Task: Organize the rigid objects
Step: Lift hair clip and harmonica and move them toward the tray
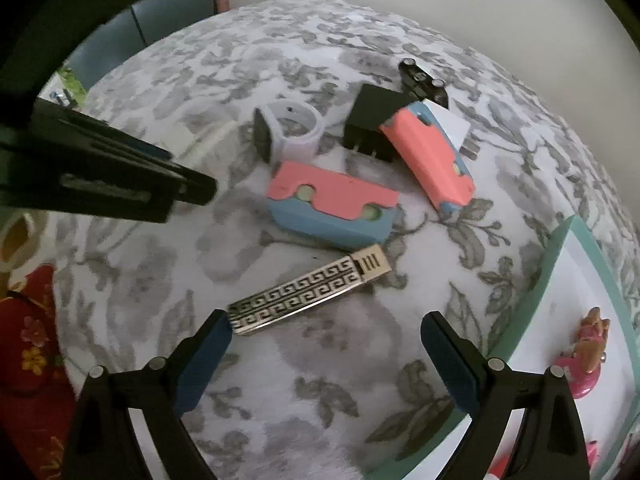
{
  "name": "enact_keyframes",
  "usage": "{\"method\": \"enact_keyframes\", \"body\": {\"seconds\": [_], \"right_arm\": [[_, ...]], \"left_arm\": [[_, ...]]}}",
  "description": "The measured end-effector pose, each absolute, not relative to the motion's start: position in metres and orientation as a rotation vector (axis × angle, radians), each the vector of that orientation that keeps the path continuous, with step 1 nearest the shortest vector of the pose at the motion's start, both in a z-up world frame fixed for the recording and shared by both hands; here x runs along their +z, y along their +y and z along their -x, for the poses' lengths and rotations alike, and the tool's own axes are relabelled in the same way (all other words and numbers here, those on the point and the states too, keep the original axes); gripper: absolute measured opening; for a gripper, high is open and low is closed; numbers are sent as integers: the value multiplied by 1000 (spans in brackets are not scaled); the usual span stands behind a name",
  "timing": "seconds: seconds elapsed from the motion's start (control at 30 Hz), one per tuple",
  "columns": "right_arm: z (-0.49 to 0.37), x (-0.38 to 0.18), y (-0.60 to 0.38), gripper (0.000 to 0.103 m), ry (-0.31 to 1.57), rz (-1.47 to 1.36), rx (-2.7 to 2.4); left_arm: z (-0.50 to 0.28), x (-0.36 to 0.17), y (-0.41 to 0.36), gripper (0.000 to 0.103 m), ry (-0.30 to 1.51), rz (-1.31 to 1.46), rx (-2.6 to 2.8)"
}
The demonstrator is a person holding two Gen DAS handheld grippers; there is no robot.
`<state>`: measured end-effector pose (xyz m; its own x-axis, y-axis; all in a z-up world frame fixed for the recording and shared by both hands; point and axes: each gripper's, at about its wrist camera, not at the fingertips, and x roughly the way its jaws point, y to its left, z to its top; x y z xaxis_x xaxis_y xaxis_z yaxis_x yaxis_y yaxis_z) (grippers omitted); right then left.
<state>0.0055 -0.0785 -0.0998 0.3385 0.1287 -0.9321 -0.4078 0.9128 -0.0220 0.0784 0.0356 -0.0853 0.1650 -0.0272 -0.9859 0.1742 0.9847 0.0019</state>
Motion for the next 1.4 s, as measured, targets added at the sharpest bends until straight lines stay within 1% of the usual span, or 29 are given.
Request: {"method": "enact_keyframes", "body": {"seconds": [0.37,0.47,0.8,0.87,0.93,1.13,1.23,1.27,1.4], "right_arm": [[-23,-105,-86,97,1150,203,296],[-26,-106,-85,92,1152,195,282],[-29,-109,-78,91,1154,195,254],[-28,-109,-78,89,1153,198,255],[-28,-108,-78,84,1149,198,257],[-26,-105,-80,84,1156,187,255],[-26,-101,-83,84,1153,164,258],[-25,-99,-84,84,1150,156,258],[-22,-81,-92,84,1110,113,251]], "left_arm": [[-89,-92,36,47,1413,-131,-143],[-92,-94,36,47,1412,-133,-141],[-96,-99,34,47,1409,-148,-132],[-96,-99,34,47,1407,-148,-132],[-95,-99,34,47,1405,-146,-131],[-97,-94,37,47,1395,-114,-142],[-100,-82,42,45,1365,-82,-149],[-101,-76,43,35,1347,-75,-152],[-101,-48,44,35,1264,-54,-171]]}}
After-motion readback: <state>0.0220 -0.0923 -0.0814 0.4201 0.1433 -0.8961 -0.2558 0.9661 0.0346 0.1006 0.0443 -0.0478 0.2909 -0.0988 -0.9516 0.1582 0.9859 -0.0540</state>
